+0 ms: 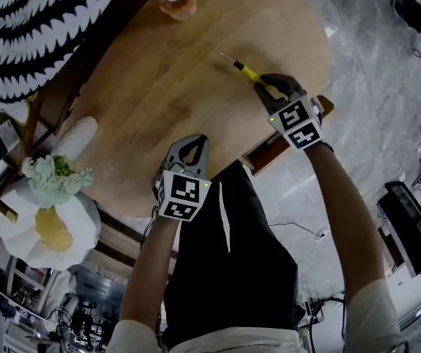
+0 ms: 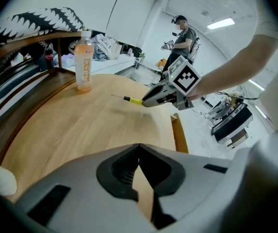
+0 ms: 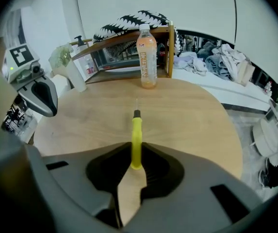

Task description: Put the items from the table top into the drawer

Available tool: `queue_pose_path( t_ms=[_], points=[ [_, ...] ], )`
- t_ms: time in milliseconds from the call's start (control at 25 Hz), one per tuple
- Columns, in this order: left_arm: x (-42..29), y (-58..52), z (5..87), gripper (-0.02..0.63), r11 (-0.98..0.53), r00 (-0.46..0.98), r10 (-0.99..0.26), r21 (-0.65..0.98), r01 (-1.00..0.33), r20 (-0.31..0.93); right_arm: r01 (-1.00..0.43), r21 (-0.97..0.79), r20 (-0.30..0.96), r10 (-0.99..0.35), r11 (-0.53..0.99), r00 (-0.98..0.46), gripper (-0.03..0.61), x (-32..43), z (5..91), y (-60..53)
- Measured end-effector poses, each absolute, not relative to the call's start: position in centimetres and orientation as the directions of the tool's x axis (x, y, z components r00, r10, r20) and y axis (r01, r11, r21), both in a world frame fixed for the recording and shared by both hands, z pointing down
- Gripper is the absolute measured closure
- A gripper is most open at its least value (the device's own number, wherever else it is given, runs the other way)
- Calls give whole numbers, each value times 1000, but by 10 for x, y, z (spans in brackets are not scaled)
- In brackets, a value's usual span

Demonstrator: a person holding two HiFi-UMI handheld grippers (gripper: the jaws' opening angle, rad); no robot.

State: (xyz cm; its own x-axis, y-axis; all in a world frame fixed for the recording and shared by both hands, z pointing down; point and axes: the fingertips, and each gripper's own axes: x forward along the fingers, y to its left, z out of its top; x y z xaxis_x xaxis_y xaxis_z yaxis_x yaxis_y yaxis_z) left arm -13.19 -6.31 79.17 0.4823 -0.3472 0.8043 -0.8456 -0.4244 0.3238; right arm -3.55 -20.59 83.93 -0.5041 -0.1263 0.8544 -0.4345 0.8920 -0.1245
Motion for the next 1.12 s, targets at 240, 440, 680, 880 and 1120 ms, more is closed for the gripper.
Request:
queue_pose_path(
  t_ms=[240,440,680,880,1120],
  points=[
    [-107,-55,789,592,-473,503,-322,323,-820,802,-508,-141,858,-151,850,-490,499,4,837,-175],
    [-80,-43,787,592,-505,515,-295,326,-799,805,-562,-151,861,-171,813,-479,499,43,834,-150],
    [-62,-32,790,592,-544,529,-263,329,-772,807,-639,-180,867,-186,748,-462,499,75,839,-117],
    [-42,-27,790,592,-576,539,-238,329,-748,808,-692,-197,873,-197,694,-447,499,103,842,-91],
    [-20,-17,791,592,-611,551,-207,333,-718,808,-768,-208,878,-230,606,-419,499,132,847,-67]
  ],
)
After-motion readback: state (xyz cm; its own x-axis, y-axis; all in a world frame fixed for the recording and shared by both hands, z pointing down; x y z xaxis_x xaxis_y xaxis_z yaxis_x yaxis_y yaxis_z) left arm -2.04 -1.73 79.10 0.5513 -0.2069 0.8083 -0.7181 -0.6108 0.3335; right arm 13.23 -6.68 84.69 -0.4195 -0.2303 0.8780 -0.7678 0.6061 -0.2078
